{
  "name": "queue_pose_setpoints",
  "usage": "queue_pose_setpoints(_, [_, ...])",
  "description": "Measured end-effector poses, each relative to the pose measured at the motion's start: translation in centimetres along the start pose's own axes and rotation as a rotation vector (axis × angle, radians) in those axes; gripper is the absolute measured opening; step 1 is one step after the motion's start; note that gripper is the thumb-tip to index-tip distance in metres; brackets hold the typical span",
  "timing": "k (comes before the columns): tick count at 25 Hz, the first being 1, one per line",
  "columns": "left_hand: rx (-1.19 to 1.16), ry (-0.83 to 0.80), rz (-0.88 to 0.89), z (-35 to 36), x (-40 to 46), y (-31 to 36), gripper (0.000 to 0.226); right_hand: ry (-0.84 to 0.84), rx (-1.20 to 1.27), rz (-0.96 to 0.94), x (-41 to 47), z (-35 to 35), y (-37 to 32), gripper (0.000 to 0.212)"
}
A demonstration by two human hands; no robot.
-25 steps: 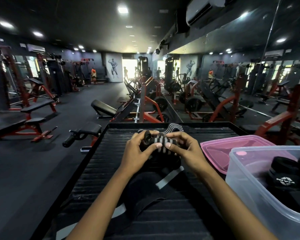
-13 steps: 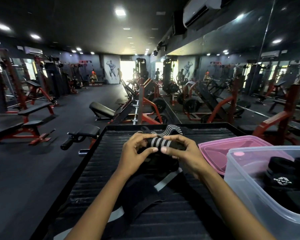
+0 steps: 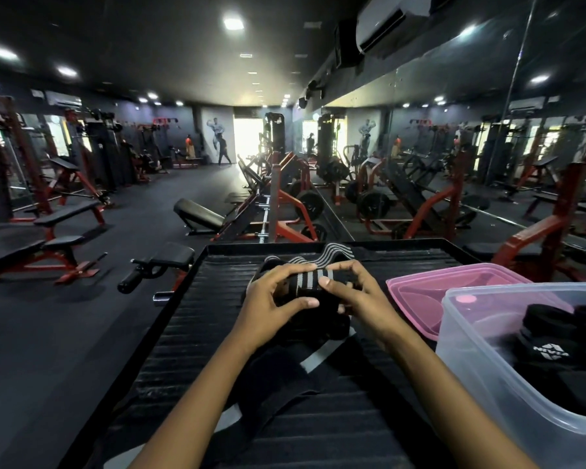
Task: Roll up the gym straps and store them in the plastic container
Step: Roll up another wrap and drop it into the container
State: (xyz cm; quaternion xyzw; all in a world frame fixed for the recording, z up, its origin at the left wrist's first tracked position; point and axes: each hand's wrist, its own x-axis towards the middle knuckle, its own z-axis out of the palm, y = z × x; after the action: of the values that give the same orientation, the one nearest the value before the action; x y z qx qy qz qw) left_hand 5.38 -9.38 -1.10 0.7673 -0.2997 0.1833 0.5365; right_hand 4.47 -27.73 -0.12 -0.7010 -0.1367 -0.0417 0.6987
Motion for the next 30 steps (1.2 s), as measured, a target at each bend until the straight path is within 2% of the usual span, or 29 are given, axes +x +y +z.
queue_pose_setpoints(3, [-0.059,0.076,-0.042,0.0,0.0,0.3,0.043,-0.127,-0.047,-0.111,-0.3,-0.2,-0.1,0.051])
queue_pose_setpoints(5, [-0.115,0.071,-0.097,0.0,0.1,0.4,0.042,-0.198,-0.144,-0.228,-0.3,-0.3,-0.1,0.065])
queue_pose_setpoints(8, [-0.142,0.022,-0.123,0.1,0.1,0.5,0.045,-0.186,-0.169,-0.315,-0.1,-0.2,0.1,0.054])
queue_pose_setpoints(12, [-0.055,-0.098,-0.101,-0.2,0.0,0.2,0.072,-0.082,0.049,-0.193,-0.1,-0.1,0.0,0.04])
queue_pose_setpoints(16, [0.038,0.014,-0.071,-0.1,0.0,-0.2,0.053,-0.072,0.06,-0.108,-0.4,0.1,-0.4,0.037])
queue_pose_setpoints(19, [0.039,0.055,-0.074,0.2,-0.1,0.1,0.038,-0.127,-0.023,-0.174,-0.8,0.3,-0.8,0.059])
queue_pose_setpoints(21, [0.013,0.043,-0.112,0.3,-0.1,-0.1,0.04,-0.186,-0.068,-0.199,-1.0,0.4,-1.0,0.072])
queue_pose_setpoints(25, [-0.062,-0.045,-0.263,0.7,-0.3,-0.5,0.05,-0.27,-0.151,-0.145,-1.1,0.7,-0.6,0.084])
queue_pose_setpoints(30, [-0.056,-0.087,-0.284,0.3,-0.3,-0.6,0.052,-0.313,-0.258,-0.074,-0.6,0.4,0.4,0.095])
